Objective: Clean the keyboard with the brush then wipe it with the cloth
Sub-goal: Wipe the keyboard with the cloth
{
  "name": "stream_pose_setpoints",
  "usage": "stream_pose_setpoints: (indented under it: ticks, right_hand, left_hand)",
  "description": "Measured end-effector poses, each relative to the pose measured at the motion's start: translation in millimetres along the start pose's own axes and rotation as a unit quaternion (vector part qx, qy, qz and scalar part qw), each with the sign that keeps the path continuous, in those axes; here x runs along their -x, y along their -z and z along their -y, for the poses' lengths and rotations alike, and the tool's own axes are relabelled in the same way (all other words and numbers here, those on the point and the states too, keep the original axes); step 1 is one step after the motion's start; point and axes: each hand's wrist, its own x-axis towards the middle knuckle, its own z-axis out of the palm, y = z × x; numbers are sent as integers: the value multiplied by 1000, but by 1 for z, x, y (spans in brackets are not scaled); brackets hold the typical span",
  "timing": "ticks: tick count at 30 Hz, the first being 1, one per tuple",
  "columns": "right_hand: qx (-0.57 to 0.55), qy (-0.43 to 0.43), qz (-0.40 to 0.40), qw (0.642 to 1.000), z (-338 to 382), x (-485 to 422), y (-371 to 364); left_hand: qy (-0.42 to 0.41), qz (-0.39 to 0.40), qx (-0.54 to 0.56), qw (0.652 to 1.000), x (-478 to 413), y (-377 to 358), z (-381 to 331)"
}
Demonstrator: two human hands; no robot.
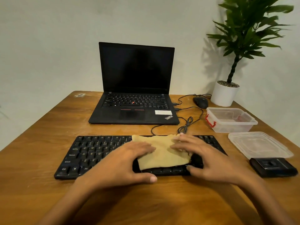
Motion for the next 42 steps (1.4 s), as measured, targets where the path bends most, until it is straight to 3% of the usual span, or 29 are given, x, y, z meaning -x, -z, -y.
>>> stream_pose_setpoints:
  ticks: [6,13,17,21,25,35,42]
  right_hand:
    - [23,26,9,999,-6,-14,-12]
    - [-58,1,-116,991,-22,-5,-22]
    - [-133,13,-160,978,-15,0,-23]
    - [-135,-21,-213,967,-13,-11,-24]
    - [-80,-77,-212,971,-12,-33,-20]
    - [32,-167,-258,951,-14,-59,-24]
    - [110,-181,-265,941,-16,-55,-28]
  left_hand:
    - [-2,-27,8,1000,0,-13,-1]
    - [-29,-42,66,996,1,-12,9]
    - [-38,-113,139,983,0,-2,7]
    - [17,-175,174,969,-9,1,7]
    - [81,-196,141,967,-19,1,16]
    - [195,-143,70,968,-51,6,18]
    - [191,-207,-71,957,-44,-3,22]
